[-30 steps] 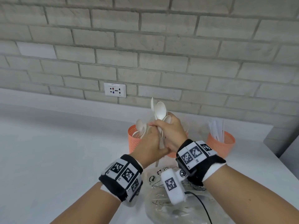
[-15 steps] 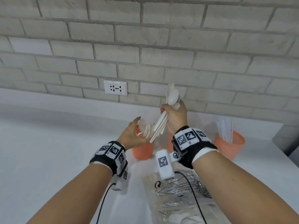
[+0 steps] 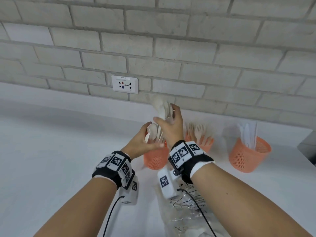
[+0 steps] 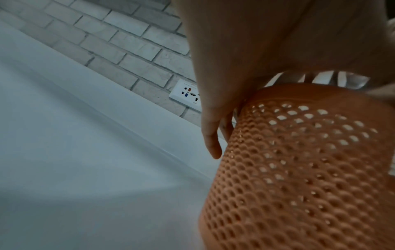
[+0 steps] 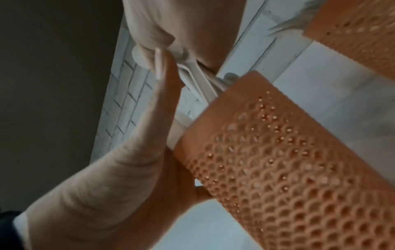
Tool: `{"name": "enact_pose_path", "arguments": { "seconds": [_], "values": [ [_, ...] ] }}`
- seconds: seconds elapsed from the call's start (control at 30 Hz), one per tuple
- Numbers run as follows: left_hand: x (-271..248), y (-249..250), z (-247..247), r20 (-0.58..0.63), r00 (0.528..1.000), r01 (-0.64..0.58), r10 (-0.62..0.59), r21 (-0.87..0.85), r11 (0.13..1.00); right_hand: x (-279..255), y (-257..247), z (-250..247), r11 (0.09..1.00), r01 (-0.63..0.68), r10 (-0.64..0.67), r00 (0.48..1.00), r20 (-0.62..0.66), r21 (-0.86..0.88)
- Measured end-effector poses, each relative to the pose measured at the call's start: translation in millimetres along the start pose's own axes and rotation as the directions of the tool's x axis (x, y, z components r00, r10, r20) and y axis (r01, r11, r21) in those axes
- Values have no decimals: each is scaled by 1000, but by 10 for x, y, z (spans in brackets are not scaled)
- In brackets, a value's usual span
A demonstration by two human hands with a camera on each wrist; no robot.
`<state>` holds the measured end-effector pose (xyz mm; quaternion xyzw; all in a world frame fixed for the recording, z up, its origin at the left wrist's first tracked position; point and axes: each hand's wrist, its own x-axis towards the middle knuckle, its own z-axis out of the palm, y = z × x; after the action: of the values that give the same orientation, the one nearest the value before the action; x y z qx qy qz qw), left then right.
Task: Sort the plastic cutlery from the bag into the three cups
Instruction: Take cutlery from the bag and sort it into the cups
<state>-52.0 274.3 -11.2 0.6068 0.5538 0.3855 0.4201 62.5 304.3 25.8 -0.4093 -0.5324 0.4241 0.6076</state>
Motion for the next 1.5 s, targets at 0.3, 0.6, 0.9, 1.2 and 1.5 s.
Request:
{"name": "enact_pose_path", "arguments": {
  "seconds": [0.3, 0.6, 0.9, 1.2, 1.5],
  "values": [
    [-28, 114, -29, -20, 1000, 0, 2, 74, 997, 40, -34, -42, 891, 256, -163, 951, 261, -375],
    [-182, 284, -83, -35, 999, -14, 18, 121, 993, 25, -389, -253, 711, 213, 122, 901, 416, -670],
    [-729, 755, 178, -333, 823, -439, 461, 144, 887, -255, -978, -981, 755, 67, 355, 795, 492, -652],
    [-1199, 566, 1015, 552, 828, -335, -102, 632, 699, -969, -887, -1502, 542, 37, 786, 332, 522, -839],
    [-1368, 393, 1330, 284, 930, -367, 232, 702, 611, -1443, -272, -1689, 244, 514, 549, 625, 555, -822]
  ]
}}
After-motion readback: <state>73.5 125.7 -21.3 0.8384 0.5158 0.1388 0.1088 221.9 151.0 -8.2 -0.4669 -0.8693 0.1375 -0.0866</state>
